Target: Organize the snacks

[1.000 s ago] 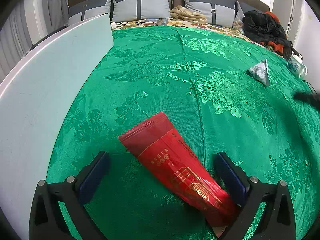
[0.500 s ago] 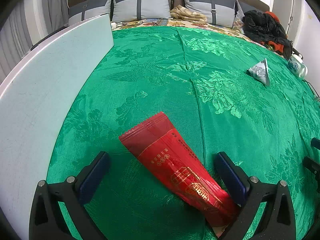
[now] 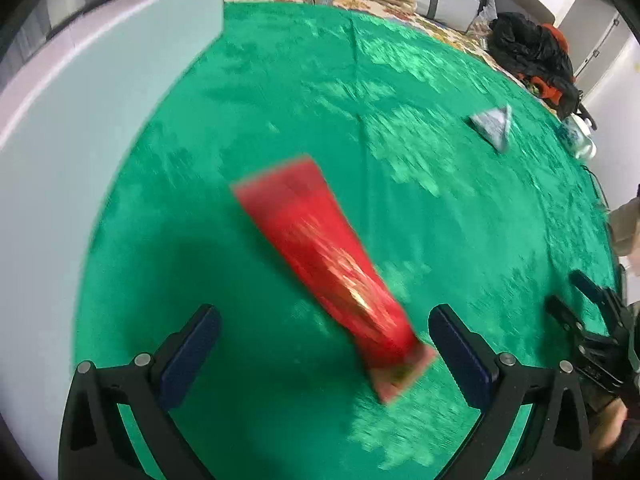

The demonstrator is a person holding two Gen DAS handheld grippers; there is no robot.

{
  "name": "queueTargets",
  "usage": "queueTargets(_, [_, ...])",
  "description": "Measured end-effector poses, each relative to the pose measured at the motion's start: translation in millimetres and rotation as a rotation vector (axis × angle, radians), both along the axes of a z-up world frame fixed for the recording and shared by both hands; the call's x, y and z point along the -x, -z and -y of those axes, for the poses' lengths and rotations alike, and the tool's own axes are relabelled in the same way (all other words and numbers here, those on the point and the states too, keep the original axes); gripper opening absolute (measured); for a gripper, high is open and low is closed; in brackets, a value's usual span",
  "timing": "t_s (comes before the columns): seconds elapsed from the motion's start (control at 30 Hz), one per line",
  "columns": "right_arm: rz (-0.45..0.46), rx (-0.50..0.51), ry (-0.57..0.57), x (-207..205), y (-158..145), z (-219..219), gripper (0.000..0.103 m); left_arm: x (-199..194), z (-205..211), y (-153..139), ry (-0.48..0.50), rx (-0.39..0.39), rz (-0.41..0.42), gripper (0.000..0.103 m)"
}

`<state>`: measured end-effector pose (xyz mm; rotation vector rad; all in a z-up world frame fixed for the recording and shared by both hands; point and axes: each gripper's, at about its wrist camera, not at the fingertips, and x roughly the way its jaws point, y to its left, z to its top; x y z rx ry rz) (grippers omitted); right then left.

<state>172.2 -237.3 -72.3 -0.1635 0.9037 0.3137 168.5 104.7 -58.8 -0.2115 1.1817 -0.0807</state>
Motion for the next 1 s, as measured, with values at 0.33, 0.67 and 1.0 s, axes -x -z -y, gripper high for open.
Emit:
queueTargets(0.33, [0.001, 0.000, 0.000, 0.2, 0.1, 0.3, 0.087, -48.2, 63.7, 3.8, 0.136, -0.092, 0.076, 0.103])
queueTargets(0.67, [0.001, 0.000, -0.001, 0.4, 0.1, 0.7, 0.087, -20.8, -15.8, -32.2, -0.018, 0.064, 0.113, 0.102])
queueTargets(1.0, [0.001, -0.002, -0.001, 0.7, 0.2, 0.9, 0.088, -2.8, 49.2, -2.0, 0.064, -0.184, 0.069, 0.091])
